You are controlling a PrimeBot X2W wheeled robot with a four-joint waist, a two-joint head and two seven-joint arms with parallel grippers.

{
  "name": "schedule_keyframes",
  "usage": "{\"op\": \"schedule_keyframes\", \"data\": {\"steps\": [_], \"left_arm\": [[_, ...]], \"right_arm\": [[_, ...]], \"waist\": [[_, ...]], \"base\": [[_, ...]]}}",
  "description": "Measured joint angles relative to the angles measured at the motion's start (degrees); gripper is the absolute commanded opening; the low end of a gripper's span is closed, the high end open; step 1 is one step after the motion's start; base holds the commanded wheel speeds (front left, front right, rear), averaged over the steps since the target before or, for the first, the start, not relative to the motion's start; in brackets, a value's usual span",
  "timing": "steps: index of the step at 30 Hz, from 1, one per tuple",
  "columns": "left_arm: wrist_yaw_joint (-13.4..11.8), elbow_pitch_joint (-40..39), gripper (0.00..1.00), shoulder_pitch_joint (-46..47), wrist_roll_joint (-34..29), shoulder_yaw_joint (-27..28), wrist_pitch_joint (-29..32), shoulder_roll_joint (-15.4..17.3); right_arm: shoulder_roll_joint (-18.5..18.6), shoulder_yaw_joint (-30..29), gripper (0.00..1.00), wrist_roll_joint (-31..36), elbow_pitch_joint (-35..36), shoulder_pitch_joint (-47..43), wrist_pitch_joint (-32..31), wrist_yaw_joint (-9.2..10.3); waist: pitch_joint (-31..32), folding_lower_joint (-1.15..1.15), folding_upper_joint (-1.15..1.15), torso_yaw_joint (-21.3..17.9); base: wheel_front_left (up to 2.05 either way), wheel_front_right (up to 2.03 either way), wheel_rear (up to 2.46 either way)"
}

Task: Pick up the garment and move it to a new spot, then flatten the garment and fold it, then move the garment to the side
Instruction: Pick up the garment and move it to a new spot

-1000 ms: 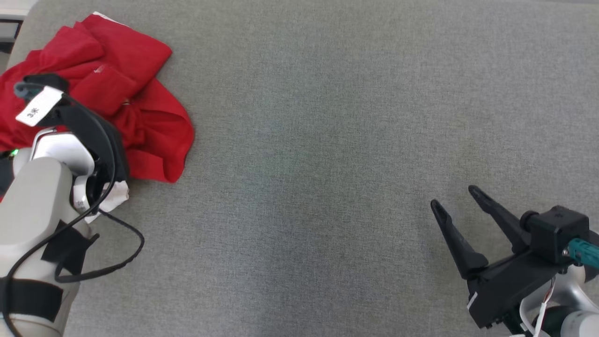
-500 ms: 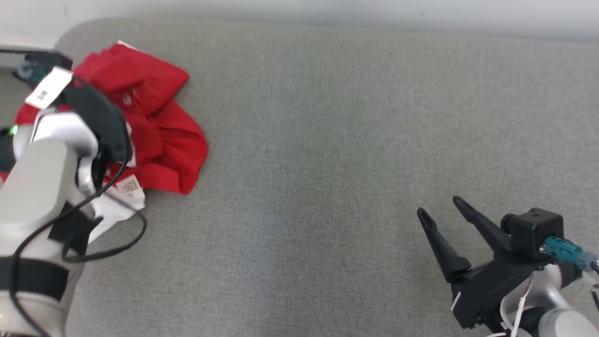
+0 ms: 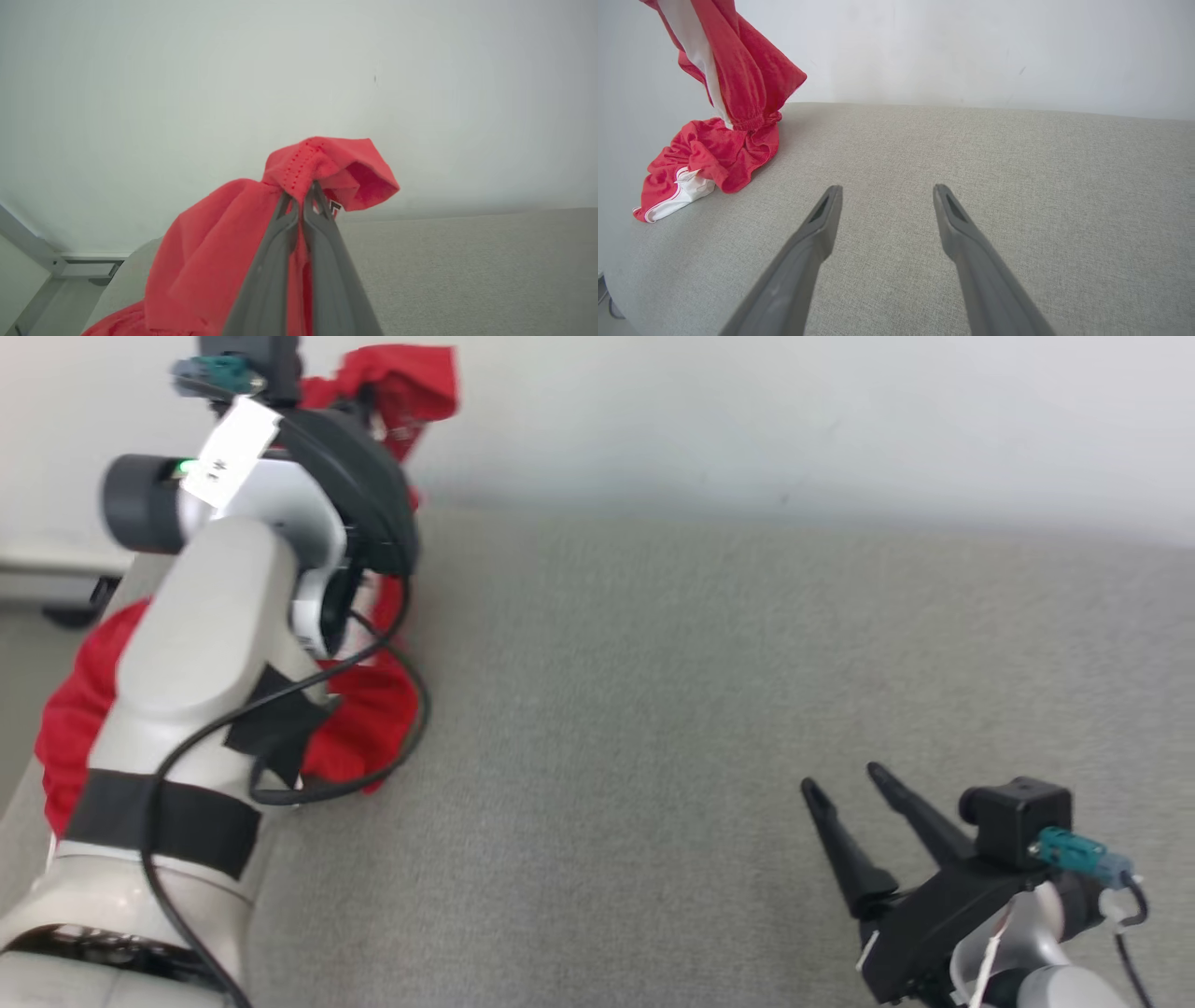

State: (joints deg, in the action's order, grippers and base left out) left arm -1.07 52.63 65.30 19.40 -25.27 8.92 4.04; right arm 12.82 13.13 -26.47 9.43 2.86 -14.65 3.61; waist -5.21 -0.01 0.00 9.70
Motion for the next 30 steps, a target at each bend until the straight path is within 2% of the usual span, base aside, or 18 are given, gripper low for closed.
{"op": "schedule_keyframes", "data": {"steps": [6,15,17,21,23,30], "left_arm": [[2.30,-1.34,0.00,1.02,0.63,-1.00,-2.94,-1.69],[4.66,-5.75,0.00,0.37,3.52,-4.33,-4.16,-3.07],[4.70,-7.06,0.00,-0.80,4.07,-5.53,-4.41,-3.01],[4.61,-13.91,0.00,-4.31,10.69,-13.70,-4.41,-2.27],[4.19,-15.86,0.00,-5.18,12.00,-16.52,-4.41,-2.61],[0.99,-16.59,0.00,-6.52,16.68,-19.54,-5.67,-2.38]], "right_arm": [[-1.69,1.42,1.00,-0.21,-1.01,-1.38,0.90,0.43],[-2.16,1.88,1.00,-0.16,-1.56,-3.92,1.64,0.96],[-2.27,2.08,1.00,-0.14,-1.46,-3.98,1.65,0.99],[-2.35,2.54,1.00,0.31,-1.23,-4.41,1.88,1.00],[-2.41,2.80,1.00,0.36,-1.15,-4.59,1.89,1.00],[-2.66,4.25,1.00,0.37,-1.57,-4.36,1.79,0.53]], "waist": [[4.12,-0.01,0.01,-2.79],[8.17,0.00,0.00,-9.50],[8.81,-0.01,0.00,-11.16],[9.81,0.00,0.00,-14.59],[10.19,0.00,0.00,-16.32],[11.05,0.00,0.00,-23.33]], "base": [[0.00,0.00,0.00],[0.00,0.00,0.00],[0.00,0.00,0.00],[0.00,0.00,0.00],[0.00,0.00,0.00],[0.00,0.00,0.00]]}}
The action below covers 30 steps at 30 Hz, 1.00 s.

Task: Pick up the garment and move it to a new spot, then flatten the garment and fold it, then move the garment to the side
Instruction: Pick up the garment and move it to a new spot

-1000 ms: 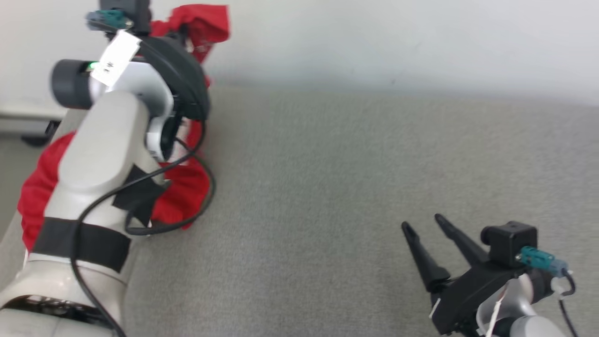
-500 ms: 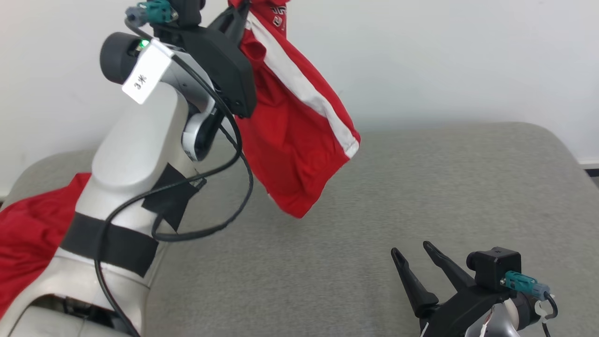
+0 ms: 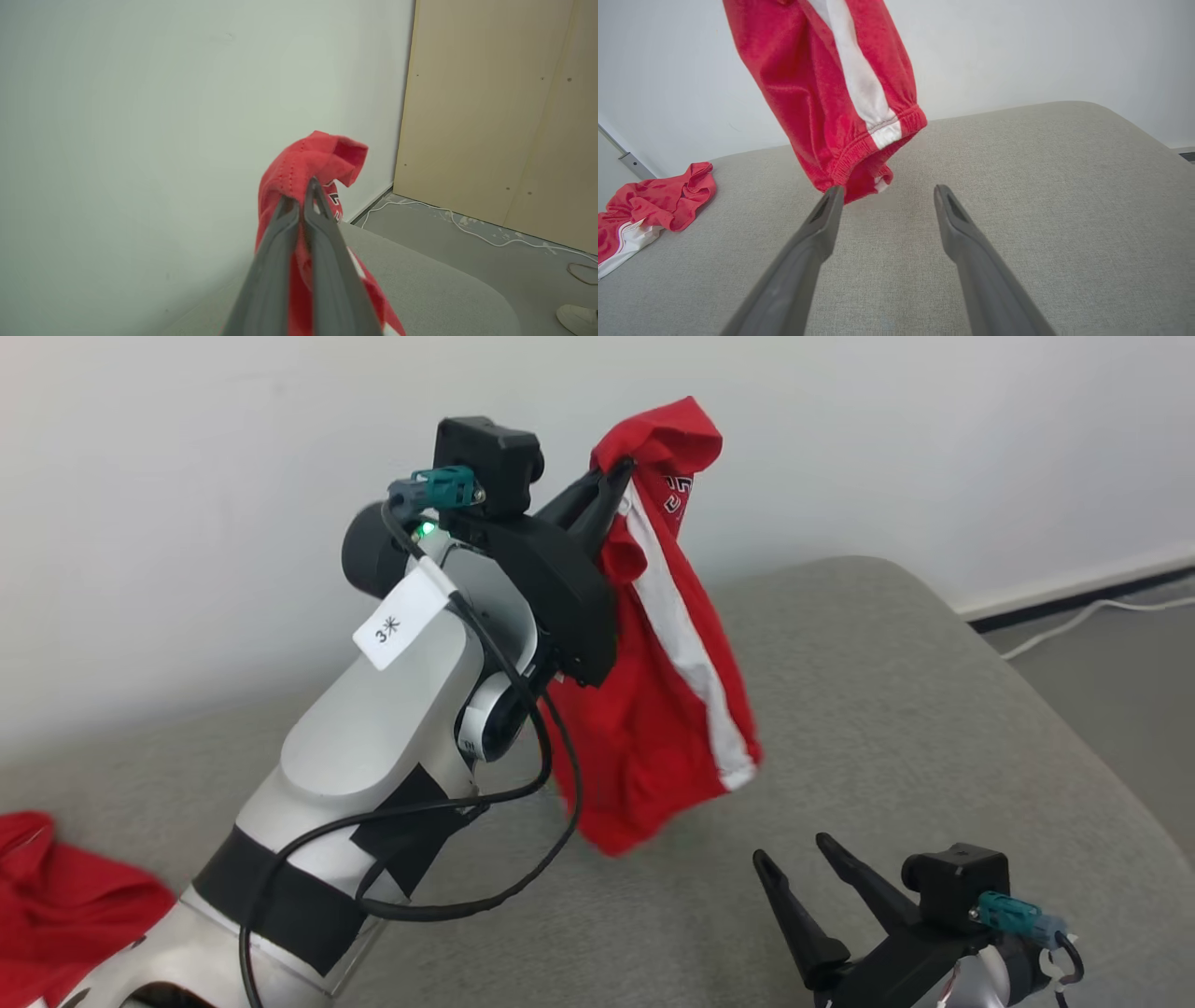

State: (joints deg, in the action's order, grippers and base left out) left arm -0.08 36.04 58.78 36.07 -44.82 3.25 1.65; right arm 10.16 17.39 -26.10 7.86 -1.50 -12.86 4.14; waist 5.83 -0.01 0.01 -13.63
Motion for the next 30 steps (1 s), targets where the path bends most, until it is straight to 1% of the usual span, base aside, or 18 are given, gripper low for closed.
{"op": "schedule_keyframes", "data": {"steps": [6,7,12,15,17,21,22,24,25,26,27,30], "left_arm": [[-2.00,1.64,0.00,-0.94,2.75,-0.67,-1.36,-0.04],[-2.00,1.64,0.00,-0.94,2.75,-0.67,-1.36,-0.04],[-2.93,7.10,0.00,-1.21,4.26,-0.42,-2.36,-0.20],[-2.94,12.45,0.00,-3.20,3.81,0.10,-2.35,-0.08],[-2.96,14.99,0.00,-5.39,3.77,-0.02,-2.30,0.63],[-3.70,18.71,0.00,-8.37,3.64,0.13,-2.27,3.67],[-4.11,19.38,0.00,-8.50,3.64,0.41,-2.27,4.26],[-4.14,20.63,0.00,-8.98,3.64,0.69,-2.29,5.11],[-4.14,21.15,0.24,-9.28,3.64,0.67,-2.27,5.34],[-4.13,21.80,0.45,-9.39,3.63,0.58,-2.26,5.46],[-4.13,22.27,1.00,-9.39,3.63,0.58,-2.26,5.55],[-4.10,23.23,1.00,-9.44,3.64,0.64,-2.25,5.63]], "right_arm": [[-0.26,0.29,1.00,-0.01,-0.03,0.02,0.00,-0.29],[-0.26,0.29,1.00,-0.01,-0.03,0.02,0.00,-0.29],[0.24,-1.15,1.00,-0.03,0.56,-0.19,0.34,-0.35],[0.22,-1.38,1.00,-0.04,0.71,-0.19,0.60,-0.35],[0.16,-1.54,1.00,-0.10,0.87,-0.20,0.77,-0.35],[0.10,-1.71,1.00,-0.12,0.97,-0.16,0.88,-0.34],[0.07,-1.72,1.00,-0.20,0.98,-0.16,1.14,-0.34],[0.03,-1.82,1.00,-0.37,0.96,-0.16,1.27,-0.34],[0.04,-1.87,1.00,-0.37,0.94,-0.16,1.27,-0.34],[0.05,-1.94,1.00,-0.37,0.91,-0.15,1.27,-0.34],[0.07,-2.00,1.00,-0.37,0.88,-0.15,1.29,-0.34],[0.08,-2.03,1.00,-0.37,0.74,-0.09,1.30,-0.34]], "waist": [[-0.10,0.00,0.00,-4.90],[-0.10,0.00,0.00,-4.90],[-0.98,0.01,0.00,-7.38],[-1.92,0.01,0.00,-7.60],[-2.38,0.02,-0.01,-7.34],[-2.85,0.01,-0.01,-6.15],[-2.96,0.02,-0.01,-5.82],[-3.12,0.02,-0.01,-5.11],[-3.17,0.02,-0.01,-4.74],[-3.22,0.02,-0.01,-4.34],[-3.26,0.02,-0.01,-3.94],[-3.33,0.02,-0.01,-2.68]], "base": [[0.00,0.00,0.00],[0.00,0.00,0.00],[0.00,0.00,0.00],[0.00,0.00,0.00],[0.00,0.00,0.00],[0.00,0.00,0.00],[0.00,0.00,0.00],[0.00,0.00,0.00],[0.00,0.00,0.00],[0.00,0.00,0.00],[0.00,0.00,0.00],[0.00,0.00,0.00]]}}
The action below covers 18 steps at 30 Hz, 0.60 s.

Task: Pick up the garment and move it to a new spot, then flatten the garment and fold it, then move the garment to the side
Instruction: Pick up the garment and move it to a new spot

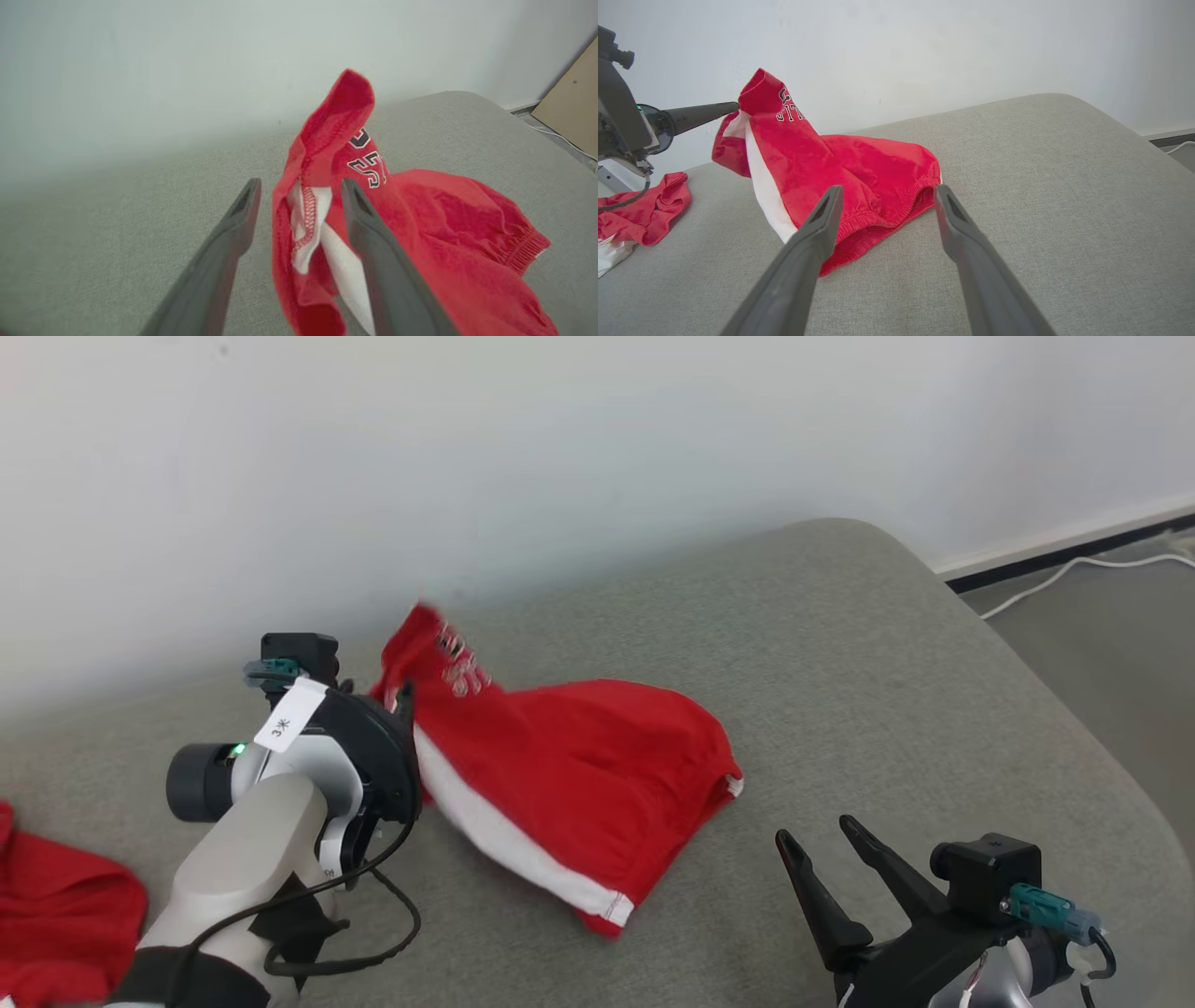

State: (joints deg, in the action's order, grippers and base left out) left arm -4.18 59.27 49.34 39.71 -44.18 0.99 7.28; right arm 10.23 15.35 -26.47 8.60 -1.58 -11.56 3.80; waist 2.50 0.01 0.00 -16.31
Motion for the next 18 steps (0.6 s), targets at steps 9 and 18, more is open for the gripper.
{"op": "schedule_keyframes", "data": {"steps": [9,18], "left_arm": [[0.71,1.02,1.00,-1.04,0.00,0.26,-2.47,0.71],[3.33,-4.68,1.00,-6.39,1.07,1.83,-10.47,1.03]], "right_arm": [[-0.03,-0.69,1.00,-0.18,-0.77,0.04,0.56,0.25],[-1.08,-2.40,1.00,-0.55,-1.88,0.04,3.03,0.78]], "waist": [[0.32,0.00,0.00,4.32],[2.12,-0.01,0.00,7.10]], "base": [[0.00,0.00,0.00],[0.00,0.00,0.00]]}}
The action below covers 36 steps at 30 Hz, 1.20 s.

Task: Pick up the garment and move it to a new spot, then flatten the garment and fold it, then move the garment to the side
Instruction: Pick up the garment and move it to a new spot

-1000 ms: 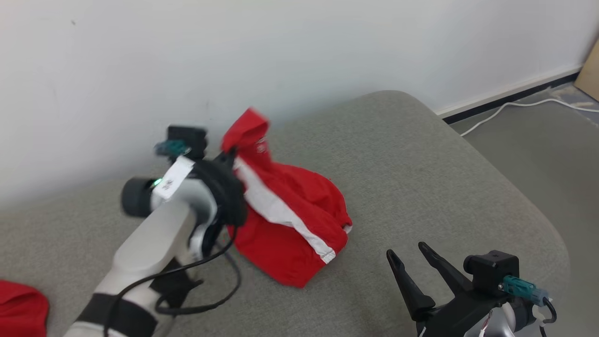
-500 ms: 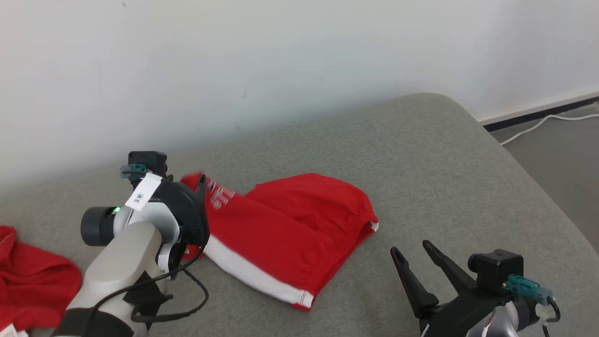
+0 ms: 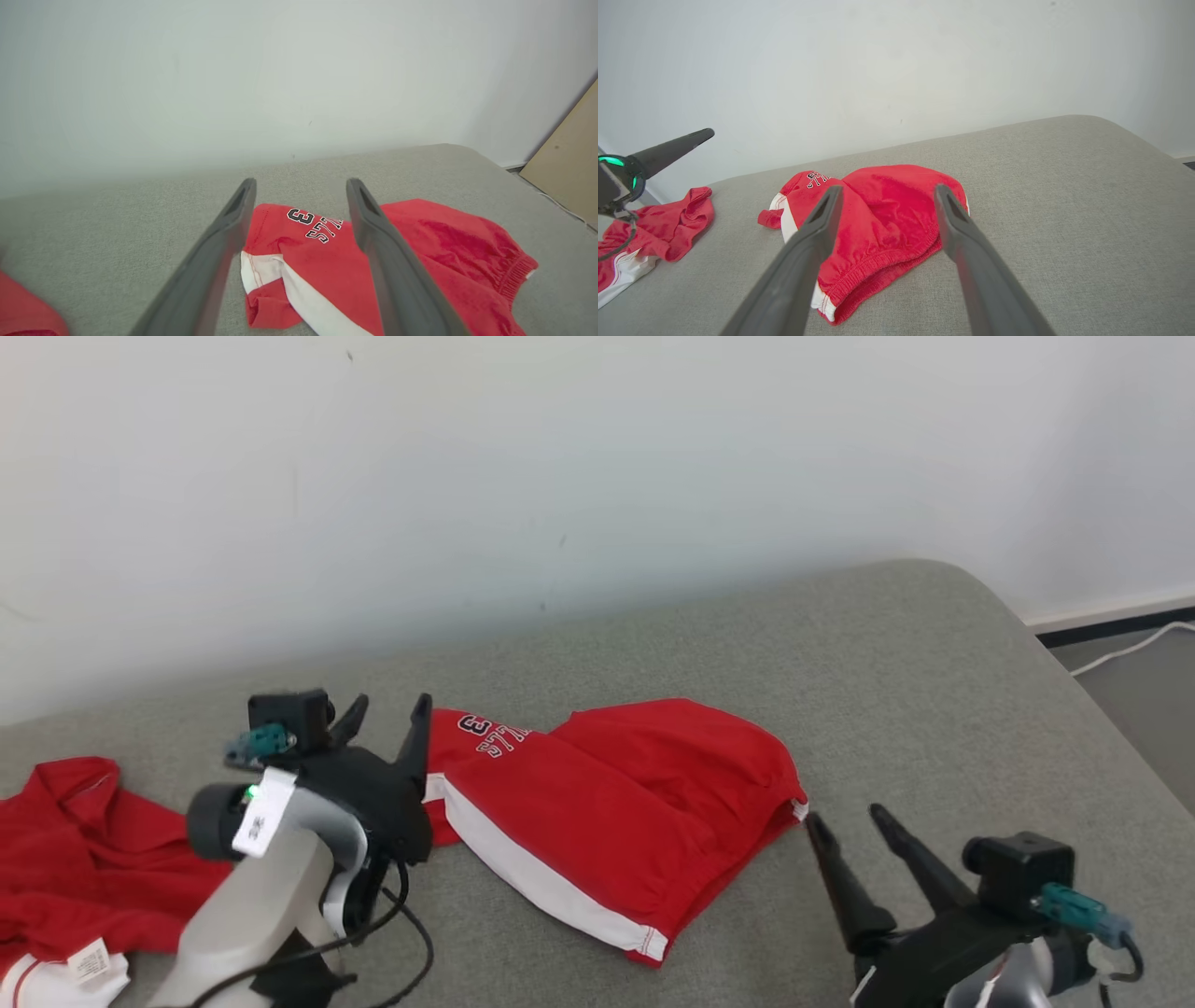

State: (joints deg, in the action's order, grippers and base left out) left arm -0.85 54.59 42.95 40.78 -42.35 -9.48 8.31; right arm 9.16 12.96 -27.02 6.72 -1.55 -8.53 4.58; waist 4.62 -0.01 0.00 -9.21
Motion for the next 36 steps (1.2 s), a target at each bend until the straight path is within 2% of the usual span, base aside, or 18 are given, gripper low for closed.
{"op": "schedule_keyframes", "data": {"steps": [4,7,11,13,17,22,26,29,36], "left_arm": [[1.45,-4.27,1.00,-4.13,2.26,1.77,-3.87,-0.25],[1.30,-7.02,1.00,-8.50,3.32,3.09,-4.52,0.32],[-1.63,-11.77,1.00,-16.05,4.85,6.94,-5.17,1.76],[-5.09,-14.12,1.00,-18.97,5.21,9.24,-5.23,2.31],[-5.15,-20.86,1.00,-24.32,4.98,11.79,-5.19,3.67],[-5.20,-28.31,1.00,-31.83,2.98,12.20,-5.19,4.79],[-5.41,-33.71,1.00,-37.78,2.00,14.11,-5.19,6.81],[-5.77,-37.22,1.00,-41.84,-0.19,15.14,-5.19,8.53],[-6.20,-41.34,1.00,-46.38,-1.63,17.37,-5.19,8.72]], "right_arm": [[0.59,-2.41,1.00,0.21,-1.24,-0.35,2.12,0.51],[0.63,-3.98,1.00,0.44,-1.63,-0.88,3.85,0.98],[0.49,-6.61,1.00,0.71,-2.24,-3.20,6.32,1.49],[0.30,-7.97,1.00,0.73,-2.35,-4.43,7.38,1.56],[0.42,-9.83,1.00,0.87,-2.87,-7.43,8.75,1.99],[0.58,-11.77,1.00,0.88,-3.02,-12.74,10.06,2.07],[-0.15,-11.94,1.00,0.90,-3.26,-13.32,10.66,2.08],[-0.88,-11.87,1.00,0.90,-3.63,-13.28,11.14,2.24],[-1.26,-12.62,1.00,0.90,-4.67,-13.55,12.14,2.48]], "waist": [[1.05,0.00,0.00,1.10],[1.94,0.00,0.00,1.96],[3.02,0.00,0.00,3.18],[3.47,0.00,0.00,3.82],[4.33,0.00,0.00,5.20],[5.23,0.00,0.00,7.12],[5.66,0.00,0.01,8.36],[5.73,0.00,0.01,8.43],[5.42,0.00,0.01,7.88]], "base": [[0.00,0.00,0.00],[0.00,0.00,0.00],[0.00,0.00,0.00],[0.00,0.00,0.00],[0.00,0.00,0.00],[0.00,0.00,0.00],[0.00,0.00,0.00],[0.00,0.00,0.00],[0.00,0.00,0.00]]}}
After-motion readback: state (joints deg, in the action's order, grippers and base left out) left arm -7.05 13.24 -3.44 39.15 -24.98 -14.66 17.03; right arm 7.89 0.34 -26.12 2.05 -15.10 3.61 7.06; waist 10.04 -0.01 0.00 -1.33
